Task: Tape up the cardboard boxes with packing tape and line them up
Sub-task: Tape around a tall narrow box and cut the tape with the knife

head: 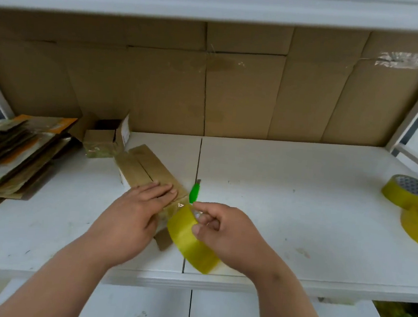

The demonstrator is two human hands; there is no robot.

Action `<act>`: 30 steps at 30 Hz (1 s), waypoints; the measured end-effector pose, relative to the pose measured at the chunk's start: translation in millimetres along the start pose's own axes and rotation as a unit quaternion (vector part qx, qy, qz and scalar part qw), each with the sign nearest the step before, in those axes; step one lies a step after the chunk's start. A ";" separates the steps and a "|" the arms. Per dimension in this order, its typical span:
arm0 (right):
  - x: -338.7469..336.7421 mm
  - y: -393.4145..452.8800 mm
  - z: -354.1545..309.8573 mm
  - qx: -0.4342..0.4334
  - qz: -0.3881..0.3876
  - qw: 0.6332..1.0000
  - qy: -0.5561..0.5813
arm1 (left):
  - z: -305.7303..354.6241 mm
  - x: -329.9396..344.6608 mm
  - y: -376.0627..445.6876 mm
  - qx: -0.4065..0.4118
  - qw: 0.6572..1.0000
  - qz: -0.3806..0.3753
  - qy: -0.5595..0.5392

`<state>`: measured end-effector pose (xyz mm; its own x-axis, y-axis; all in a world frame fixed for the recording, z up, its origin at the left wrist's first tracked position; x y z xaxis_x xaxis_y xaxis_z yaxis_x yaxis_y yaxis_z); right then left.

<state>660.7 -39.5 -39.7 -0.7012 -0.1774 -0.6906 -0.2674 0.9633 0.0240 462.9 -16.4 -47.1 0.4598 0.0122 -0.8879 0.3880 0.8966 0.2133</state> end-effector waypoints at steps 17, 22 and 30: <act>57.2 -8.1 -10.7 0.035 -0.083 0.979 0.183 | -41.3 -18.2 -0.6 -0.043 0.992 0.063 -0.097; 60.9 -6.1 -9.6 0.023 -0.069 0.973 0.219 | -48.7 -16.0 7.5 -0.062 0.986 0.053 -0.144; 72.1 -7.0 -3.5 0.041 -0.047 0.927 0.369 | -54.4 -18.3 18.4 -0.079 0.982 0.029 -0.167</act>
<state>609.6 -59.7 -87.1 -0.9468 -0.3218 -0.0036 -0.3203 0.9434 -0.0861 418.1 23.9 -49.1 0.7237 -0.0562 -0.6879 0.2363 0.9566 0.1705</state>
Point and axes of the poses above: each hand's wrist, its own y-axis towards the middle knuckle, its own x-axis out of the palm, z = x × y, the point moved 3 cm from there along y, towards the middle knuckle, and after that the axes turned 11 degrees about -y, right-handed, at the moved point
